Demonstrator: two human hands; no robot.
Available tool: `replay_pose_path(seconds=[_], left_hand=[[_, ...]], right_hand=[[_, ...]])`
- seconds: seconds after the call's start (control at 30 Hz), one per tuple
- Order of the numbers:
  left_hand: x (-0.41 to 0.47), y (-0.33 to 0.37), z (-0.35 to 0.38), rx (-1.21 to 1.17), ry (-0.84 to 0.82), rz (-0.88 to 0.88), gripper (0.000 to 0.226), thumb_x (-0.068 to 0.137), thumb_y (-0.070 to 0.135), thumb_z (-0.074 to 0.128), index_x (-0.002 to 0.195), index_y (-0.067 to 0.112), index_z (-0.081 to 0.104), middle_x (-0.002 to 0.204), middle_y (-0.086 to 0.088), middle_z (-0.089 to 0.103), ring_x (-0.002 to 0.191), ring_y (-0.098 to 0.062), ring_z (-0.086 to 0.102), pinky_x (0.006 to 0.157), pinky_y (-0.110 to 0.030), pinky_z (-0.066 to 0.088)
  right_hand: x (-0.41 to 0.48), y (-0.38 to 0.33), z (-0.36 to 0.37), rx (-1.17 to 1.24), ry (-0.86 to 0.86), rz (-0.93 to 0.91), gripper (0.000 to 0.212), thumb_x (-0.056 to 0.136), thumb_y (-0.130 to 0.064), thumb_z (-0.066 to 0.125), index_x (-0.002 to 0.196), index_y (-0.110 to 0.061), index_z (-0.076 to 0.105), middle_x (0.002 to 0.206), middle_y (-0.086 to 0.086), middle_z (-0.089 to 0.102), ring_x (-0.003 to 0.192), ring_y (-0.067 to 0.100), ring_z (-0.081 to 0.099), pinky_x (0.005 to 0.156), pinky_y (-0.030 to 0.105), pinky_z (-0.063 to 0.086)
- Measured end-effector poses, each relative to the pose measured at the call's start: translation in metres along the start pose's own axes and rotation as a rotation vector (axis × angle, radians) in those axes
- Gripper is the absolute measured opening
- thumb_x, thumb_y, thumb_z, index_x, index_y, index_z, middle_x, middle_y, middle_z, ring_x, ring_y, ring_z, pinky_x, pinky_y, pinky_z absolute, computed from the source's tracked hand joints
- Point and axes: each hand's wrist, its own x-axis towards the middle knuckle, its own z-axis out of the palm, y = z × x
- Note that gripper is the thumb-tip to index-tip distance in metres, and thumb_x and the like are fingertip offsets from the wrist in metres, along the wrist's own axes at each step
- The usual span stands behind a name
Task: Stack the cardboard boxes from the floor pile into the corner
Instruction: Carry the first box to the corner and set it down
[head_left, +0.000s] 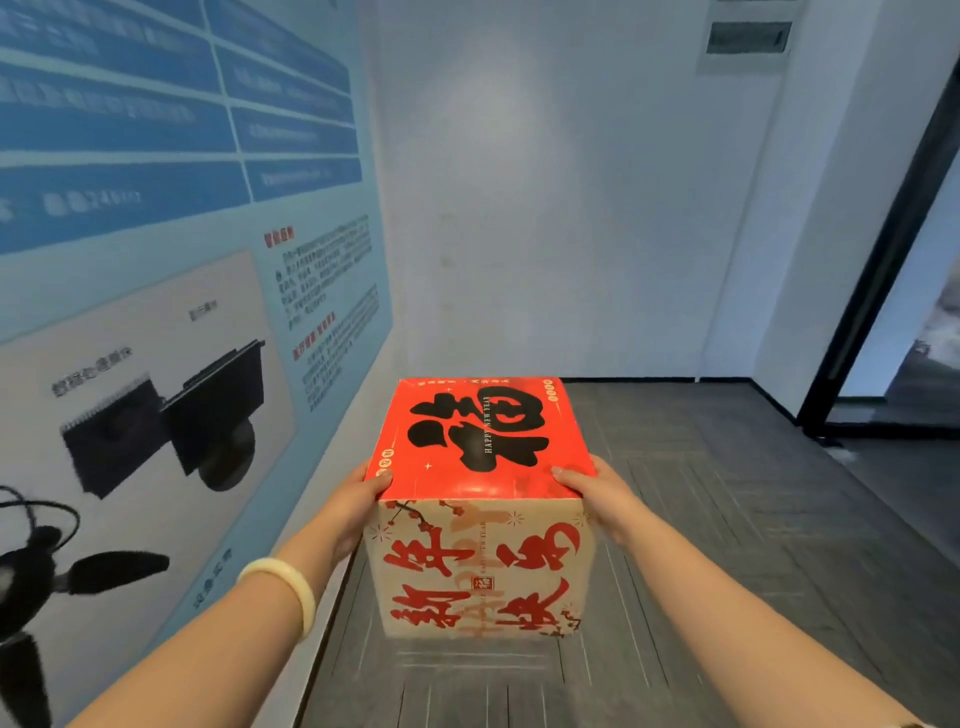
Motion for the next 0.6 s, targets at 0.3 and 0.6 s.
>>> replay_pose_path(seconds=[0.3, 0.6], left_hand=[[0.238, 0.078, -0.003, 0.057, -0.058, 0.021, 0.016, 0.099, 0.023, 0.041, 0.107, 0.022, 0.055, 0.099, -0.01, 0.071, 0.087, -0.026, 0.068, 0.068, -0.034, 0.052], [0.489, 0.141, 0.03, 0.027, -0.052, 0.018, 0.02, 0.099, 0.024, 0.042, 0.116, 0.023, 0.052, 0.092, -0.007, 0.073, 0.081, -0.022, 0.069, 0.069, -0.033, 0.052]], right_hand=[[0.224, -0.038, 0.011, 0.027, 0.081, 0.007, 0.039, 0.086, -0.027, 0.065, 0.122, -0.02, 0.05, 0.111, 0.002, 0.066, 0.098, 0.02, 0.065, 0.087, 0.04, 0.053], [0.494, -0.084, -0.017, -0.029, 0.031, 0.011, 0.043, 0.086, -0.028, 0.065, 0.125, -0.018, 0.052, 0.111, 0.001, 0.068, 0.099, 0.018, 0.066, 0.082, 0.036, 0.054]])
